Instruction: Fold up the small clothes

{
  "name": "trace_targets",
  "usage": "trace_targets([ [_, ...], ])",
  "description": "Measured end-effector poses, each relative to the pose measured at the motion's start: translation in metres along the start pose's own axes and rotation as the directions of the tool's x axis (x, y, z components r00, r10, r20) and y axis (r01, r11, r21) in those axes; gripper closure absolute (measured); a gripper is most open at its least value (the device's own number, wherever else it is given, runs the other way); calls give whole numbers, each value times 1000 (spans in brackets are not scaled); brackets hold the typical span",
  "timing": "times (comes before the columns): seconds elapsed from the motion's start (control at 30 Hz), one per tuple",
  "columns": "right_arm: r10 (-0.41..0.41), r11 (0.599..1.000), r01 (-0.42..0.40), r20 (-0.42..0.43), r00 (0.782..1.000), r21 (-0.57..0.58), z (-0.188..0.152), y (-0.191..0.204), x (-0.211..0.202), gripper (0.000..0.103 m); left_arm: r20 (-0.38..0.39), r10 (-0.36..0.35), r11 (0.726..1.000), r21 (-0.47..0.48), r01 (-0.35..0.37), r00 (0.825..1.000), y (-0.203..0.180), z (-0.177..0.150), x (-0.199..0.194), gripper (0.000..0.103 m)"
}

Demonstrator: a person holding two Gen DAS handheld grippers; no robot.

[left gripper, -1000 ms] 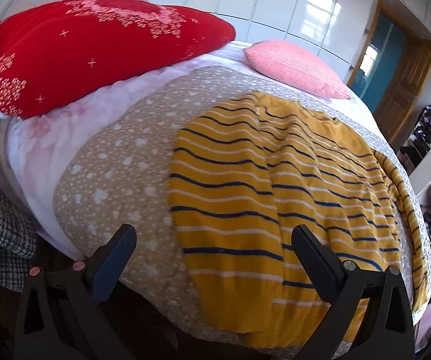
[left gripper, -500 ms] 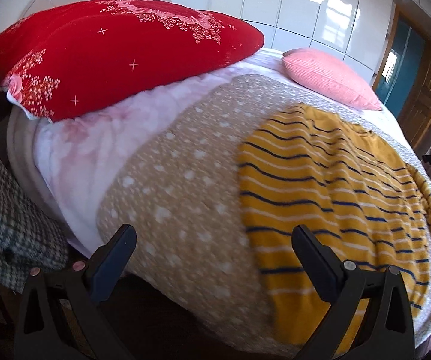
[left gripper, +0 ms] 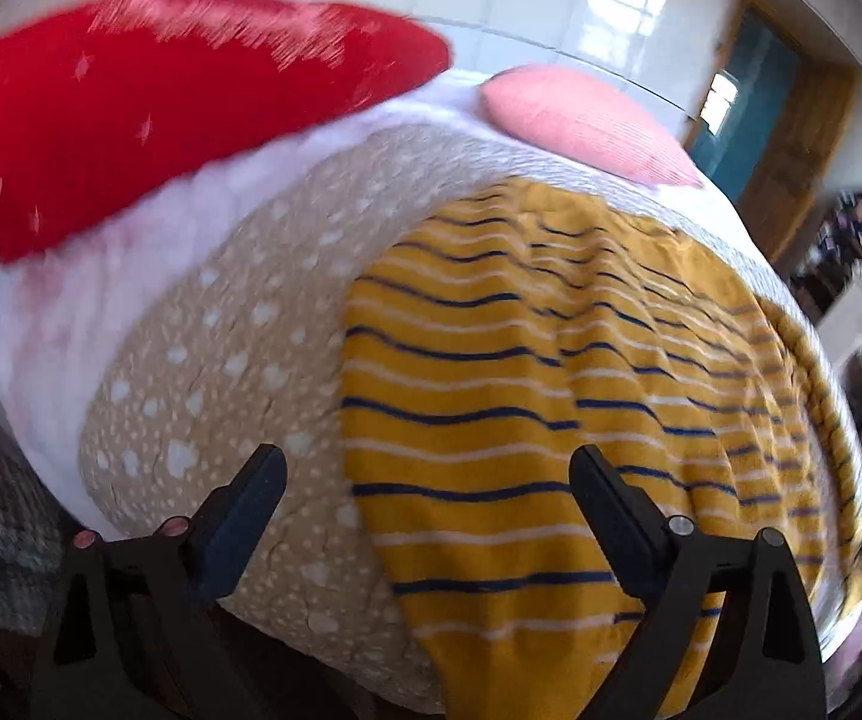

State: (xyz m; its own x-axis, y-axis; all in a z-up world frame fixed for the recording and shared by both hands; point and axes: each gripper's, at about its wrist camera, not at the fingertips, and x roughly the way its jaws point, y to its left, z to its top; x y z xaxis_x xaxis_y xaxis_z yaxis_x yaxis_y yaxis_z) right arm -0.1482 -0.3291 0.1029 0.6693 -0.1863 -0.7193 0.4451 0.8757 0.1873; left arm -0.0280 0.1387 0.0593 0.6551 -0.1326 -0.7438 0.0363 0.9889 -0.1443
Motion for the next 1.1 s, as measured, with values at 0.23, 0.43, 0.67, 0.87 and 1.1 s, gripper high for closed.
trace_targets([
  [0.23,-2,1000,1,-17,1000,-20,-9,7,6,36,-142,14,966,257,24,990,-51,-27,36,65],
  [0.43,-8,999,8,-10,1000,-35,-9,5,0,36,-103,-94,989,101,105,990,-16,6,16,97],
  [0.67,-13,999,12,-21,1000,-40,-11,8,3,36,24,298,954,-43,-297,954,85,70,13,97],
  [0.87,2,999,-3,-21,1000,-50,-12,18,0,36,21,346,917,-217,-334,938,143,74,-10,82],
  [1.1,187,978,-192,-65,980,-81,-15,47,1,36,-35,23,989,-146,-28,999,88,11,-21,59],
])
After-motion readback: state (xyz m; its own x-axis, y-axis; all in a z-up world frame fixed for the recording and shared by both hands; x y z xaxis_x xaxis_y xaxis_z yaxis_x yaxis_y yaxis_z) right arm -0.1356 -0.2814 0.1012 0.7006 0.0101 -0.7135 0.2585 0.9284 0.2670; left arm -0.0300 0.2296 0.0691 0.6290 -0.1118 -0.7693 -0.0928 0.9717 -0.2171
